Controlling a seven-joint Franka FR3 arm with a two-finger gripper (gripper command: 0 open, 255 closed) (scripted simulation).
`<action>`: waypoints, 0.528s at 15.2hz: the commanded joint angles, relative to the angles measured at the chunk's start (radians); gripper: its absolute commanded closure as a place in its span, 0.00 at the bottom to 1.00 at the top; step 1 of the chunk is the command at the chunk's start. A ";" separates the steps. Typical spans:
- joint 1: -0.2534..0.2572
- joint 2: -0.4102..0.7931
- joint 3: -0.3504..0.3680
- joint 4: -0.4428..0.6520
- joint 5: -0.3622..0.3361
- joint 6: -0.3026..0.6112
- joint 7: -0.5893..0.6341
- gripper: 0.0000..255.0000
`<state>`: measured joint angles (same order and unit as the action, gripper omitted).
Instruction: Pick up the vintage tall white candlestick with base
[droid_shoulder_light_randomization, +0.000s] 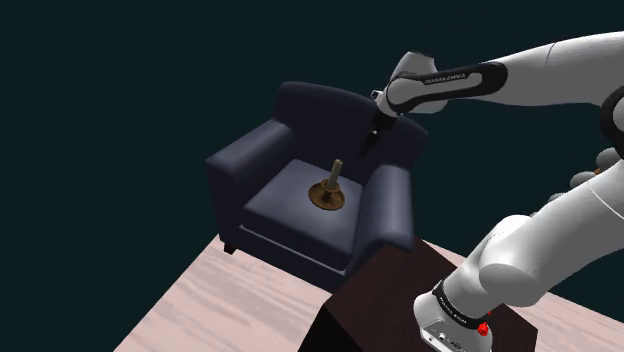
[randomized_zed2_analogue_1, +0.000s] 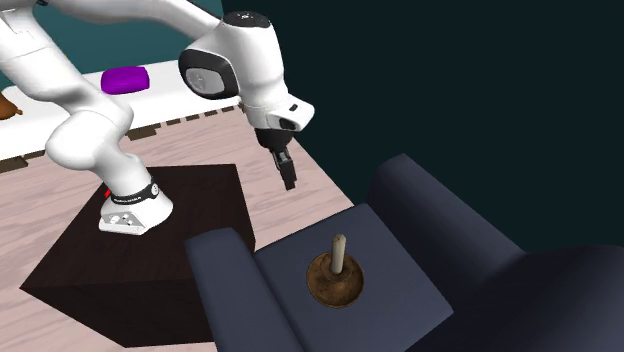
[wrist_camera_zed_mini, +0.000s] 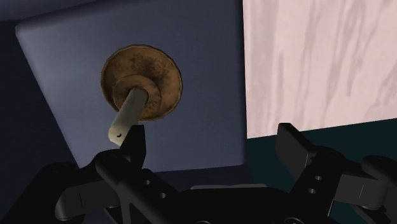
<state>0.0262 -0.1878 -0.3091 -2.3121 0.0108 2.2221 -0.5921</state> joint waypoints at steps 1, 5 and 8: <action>0.006 0.077 -0.016 0.026 0.030 0.046 -0.059 0.00; 0.002 0.242 -0.037 0.116 0.112 0.104 -0.189 0.00; -0.016 0.368 -0.033 0.199 0.177 0.131 -0.284 0.00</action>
<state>0.0179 0.1281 -0.3425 -2.1400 0.1595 2.3339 -0.8344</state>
